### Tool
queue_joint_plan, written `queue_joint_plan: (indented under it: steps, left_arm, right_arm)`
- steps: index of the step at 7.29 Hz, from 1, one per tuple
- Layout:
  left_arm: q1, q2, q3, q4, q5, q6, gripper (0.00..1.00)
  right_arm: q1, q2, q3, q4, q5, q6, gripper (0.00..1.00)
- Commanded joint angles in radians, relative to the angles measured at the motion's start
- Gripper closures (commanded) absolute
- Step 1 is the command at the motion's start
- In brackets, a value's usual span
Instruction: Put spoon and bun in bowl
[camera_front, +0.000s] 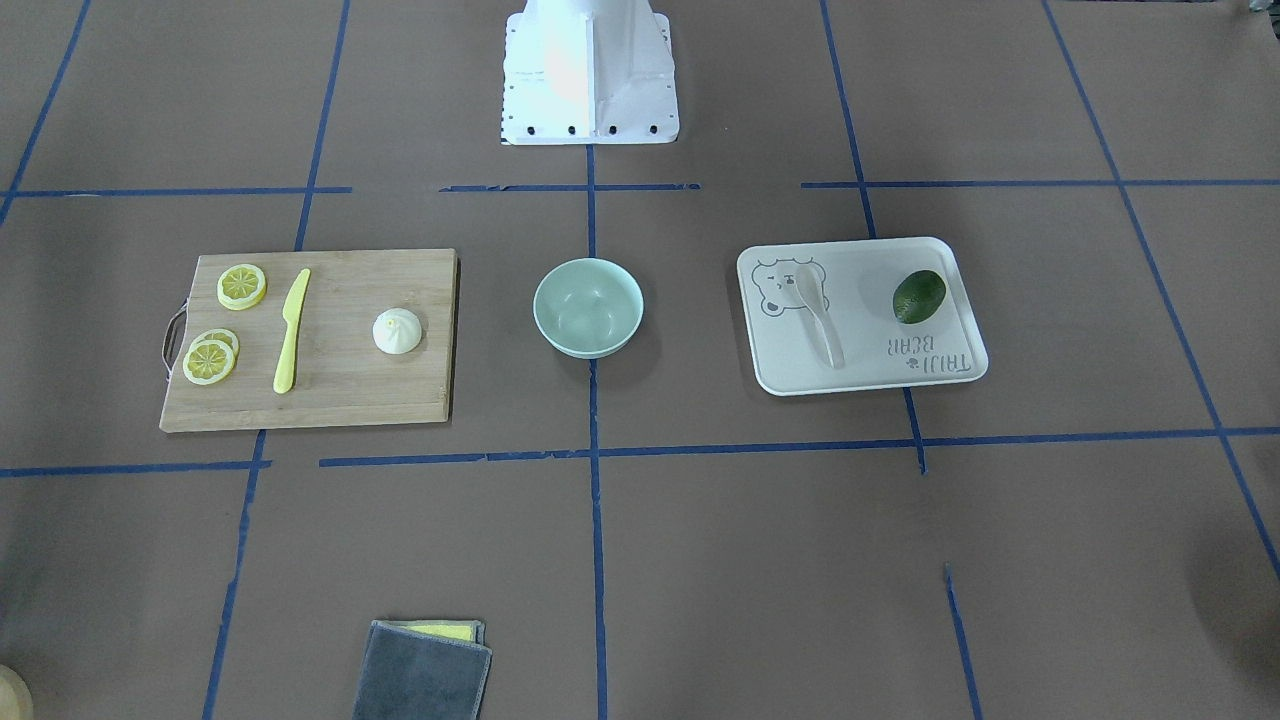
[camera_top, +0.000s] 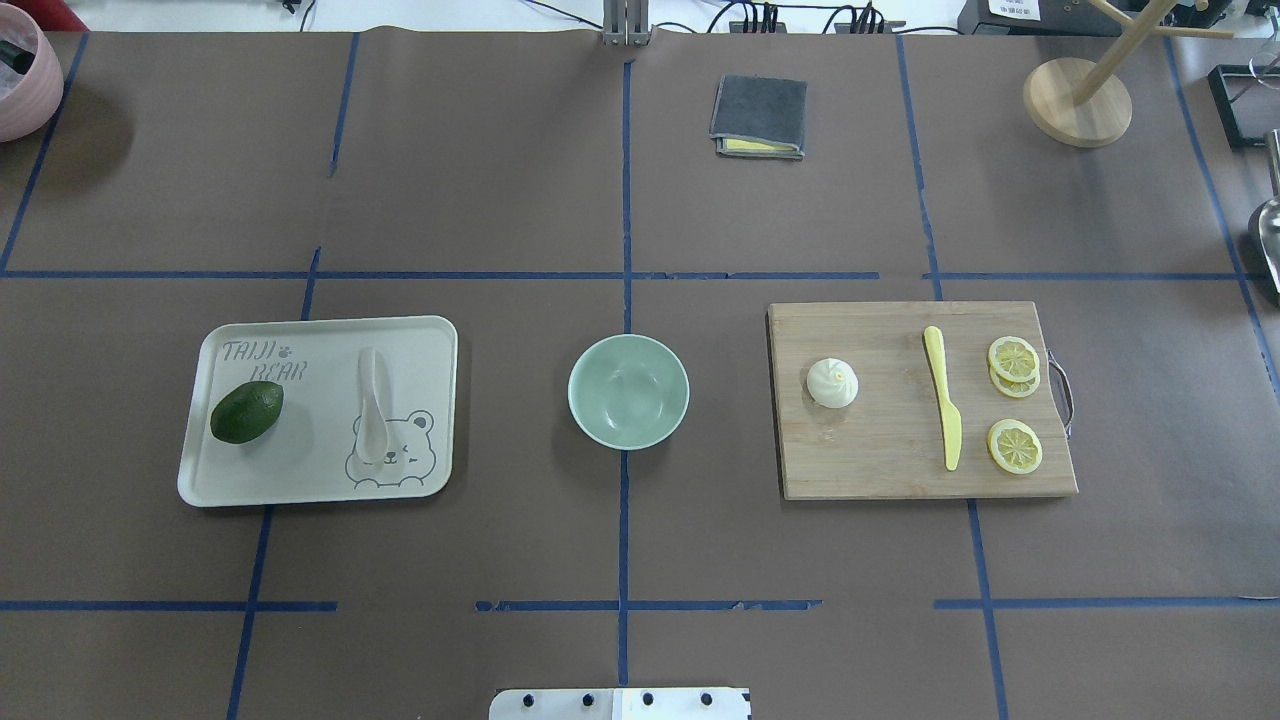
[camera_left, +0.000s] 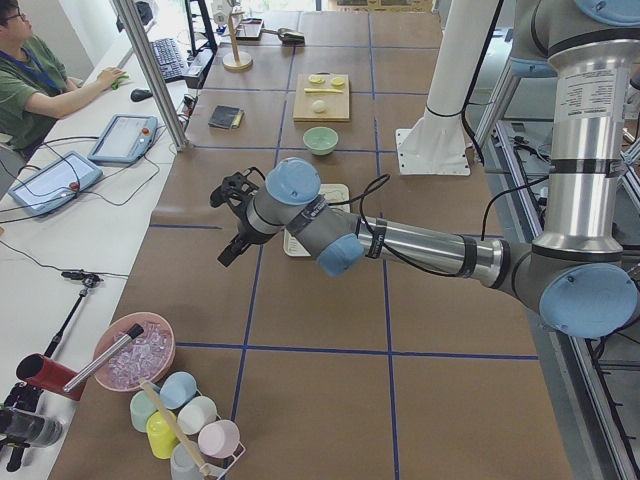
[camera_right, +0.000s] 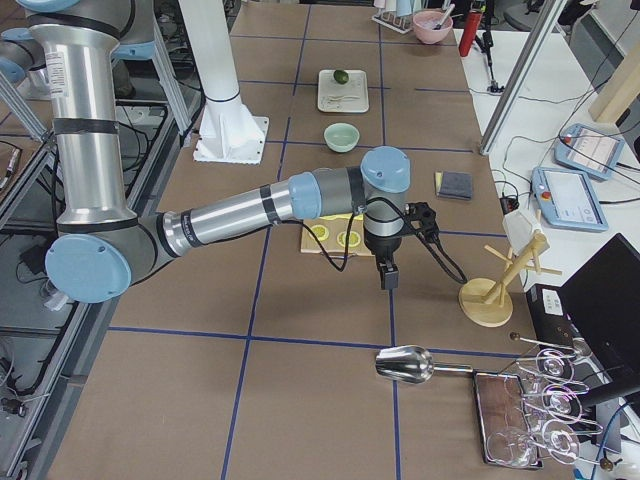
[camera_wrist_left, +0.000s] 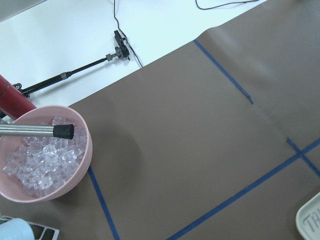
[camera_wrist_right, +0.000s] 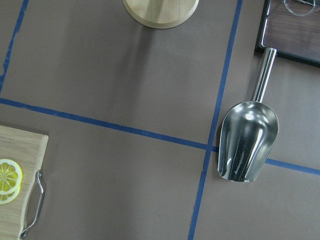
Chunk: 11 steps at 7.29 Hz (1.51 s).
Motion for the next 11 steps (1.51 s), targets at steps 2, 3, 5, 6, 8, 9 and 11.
queue_joint_plan:
  steps: [2, 3, 5, 6, 8, 9, 11]
  left_arm:
    - [0.278, -0.051, -0.115, -0.010, 0.145, -0.387, 0.00]
    - [0.391, -0.055, -0.126, -0.005, 0.180, -0.447, 0.00]
    - [0.539, -0.057, -0.125, 0.021, 0.364, -0.614, 0.00]
    - [0.593, -0.115, -0.123, 0.132, 0.428, -0.694, 0.04]
    - [0.731, -0.178, -0.085, 0.187, 0.558, -0.979, 0.37]
    - [0.785, -0.201, -0.060, 0.188, 0.624, -1.041, 0.38]
    - [0.890, -0.238, -0.001, 0.190, 0.698, -1.138, 0.38]
  right_arm:
    - [0.000, -0.003, -0.006, 0.032, 0.011, -0.001, 0.00]
    - [0.000, -0.003, -0.006, 0.034, 0.011, 0.000, 0.00]
    - [0.000, -0.003, -0.011, 0.034, 0.017, 0.000, 0.00]
    - [0.000, -0.003, -0.013, 0.034, 0.017, 0.000, 0.00]
    - [0.000, -0.004, -0.013, 0.034, 0.017, 0.004, 0.00]
    - [0.000, -0.004, -0.011, 0.034, 0.017, 0.017, 0.00]
    - [0.000, -0.003, -0.010, 0.034, 0.017, 0.017, 0.00]
